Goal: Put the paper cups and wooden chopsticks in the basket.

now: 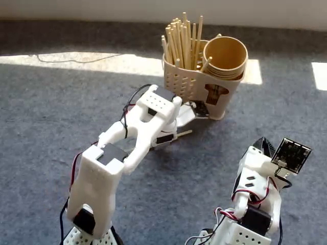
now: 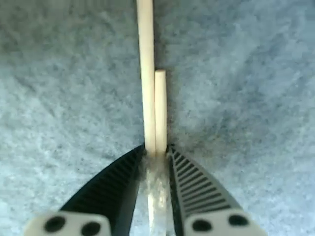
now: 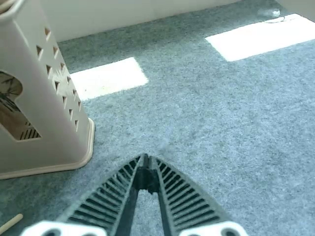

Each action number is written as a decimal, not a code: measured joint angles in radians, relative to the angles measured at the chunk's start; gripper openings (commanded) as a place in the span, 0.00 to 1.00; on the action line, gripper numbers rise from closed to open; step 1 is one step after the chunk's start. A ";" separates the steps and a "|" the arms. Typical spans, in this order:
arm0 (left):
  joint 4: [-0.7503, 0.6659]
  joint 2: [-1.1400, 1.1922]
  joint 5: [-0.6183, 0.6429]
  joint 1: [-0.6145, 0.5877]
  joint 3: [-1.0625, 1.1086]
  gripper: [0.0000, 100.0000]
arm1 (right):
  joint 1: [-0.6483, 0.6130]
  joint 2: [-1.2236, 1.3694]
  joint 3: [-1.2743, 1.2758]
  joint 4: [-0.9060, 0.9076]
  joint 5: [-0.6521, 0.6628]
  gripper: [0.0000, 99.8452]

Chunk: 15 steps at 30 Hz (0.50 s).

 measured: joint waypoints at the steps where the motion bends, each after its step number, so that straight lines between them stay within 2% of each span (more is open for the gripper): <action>1: 0.020 0.000 -0.009 0.003 0.000 0.00 | 0.000 0.000 0.000 0.000 0.000 0.00; 9: 0.133 -0.012 -0.014 0.003 -0.005 0.00 | 0.000 0.000 0.000 0.000 0.000 0.00; 15: 0.160 -0.201 -0.012 0.005 0.114 0.00 | 0.000 0.000 0.000 -0.002 0.000 0.00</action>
